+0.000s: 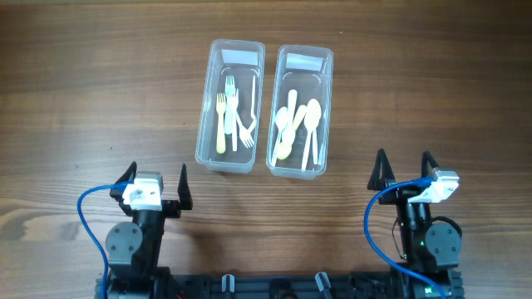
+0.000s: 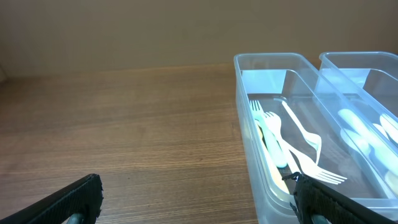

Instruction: Pack container

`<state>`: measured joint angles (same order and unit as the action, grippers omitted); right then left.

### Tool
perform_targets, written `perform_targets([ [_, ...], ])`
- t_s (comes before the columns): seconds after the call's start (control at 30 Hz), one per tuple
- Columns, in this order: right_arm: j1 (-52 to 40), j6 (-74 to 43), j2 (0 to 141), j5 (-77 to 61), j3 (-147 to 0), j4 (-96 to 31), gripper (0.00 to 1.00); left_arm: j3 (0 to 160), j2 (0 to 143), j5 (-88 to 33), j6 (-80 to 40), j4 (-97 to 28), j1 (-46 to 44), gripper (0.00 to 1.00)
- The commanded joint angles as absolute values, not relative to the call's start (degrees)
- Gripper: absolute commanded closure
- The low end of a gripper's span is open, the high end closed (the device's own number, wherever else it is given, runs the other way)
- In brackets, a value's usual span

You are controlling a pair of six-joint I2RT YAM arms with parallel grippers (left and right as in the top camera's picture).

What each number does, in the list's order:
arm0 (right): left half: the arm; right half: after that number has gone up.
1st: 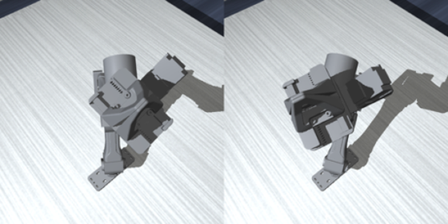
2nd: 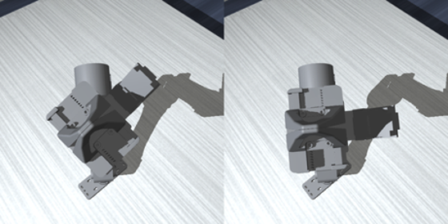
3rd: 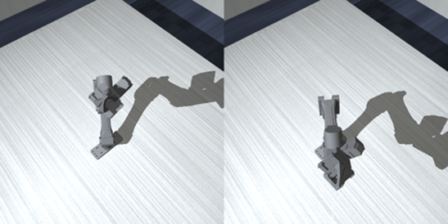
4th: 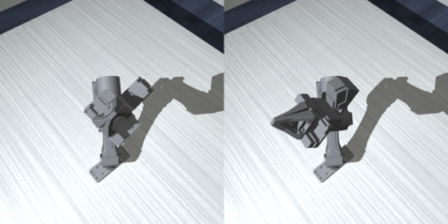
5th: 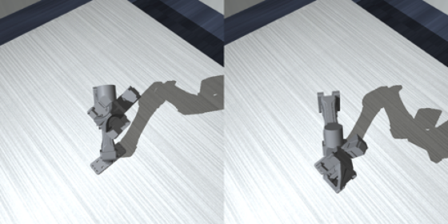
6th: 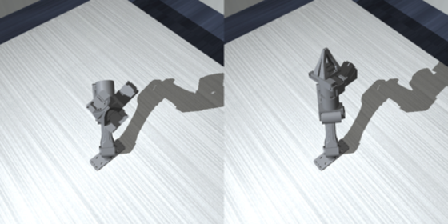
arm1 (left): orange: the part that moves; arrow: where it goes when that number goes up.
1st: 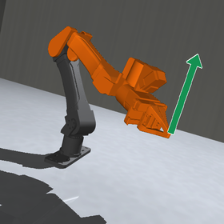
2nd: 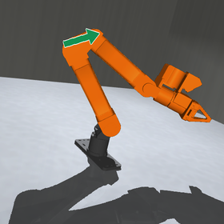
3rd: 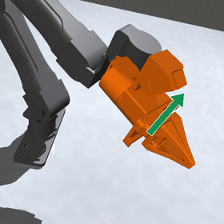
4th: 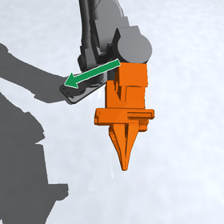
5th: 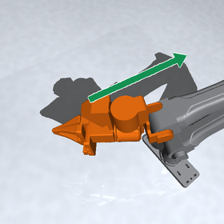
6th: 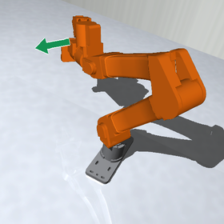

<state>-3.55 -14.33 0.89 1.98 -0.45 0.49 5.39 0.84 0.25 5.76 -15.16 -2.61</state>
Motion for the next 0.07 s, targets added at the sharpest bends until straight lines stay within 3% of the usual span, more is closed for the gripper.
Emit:
perform_targets([
  [0.0, -3.68, -15.18, 0.25, 2.94, -0.30, 0.82, 0.00, 4.69, 0.36, -0.62, 6.87, -15.00, -2.50, 0.00],
  [0.03, -3.68, -15.20, 0.27, 2.94, -0.30, 0.82, 0.00, 4.69, 0.36, -0.62, 6.87, -15.00, -2.50, 0.00],
])
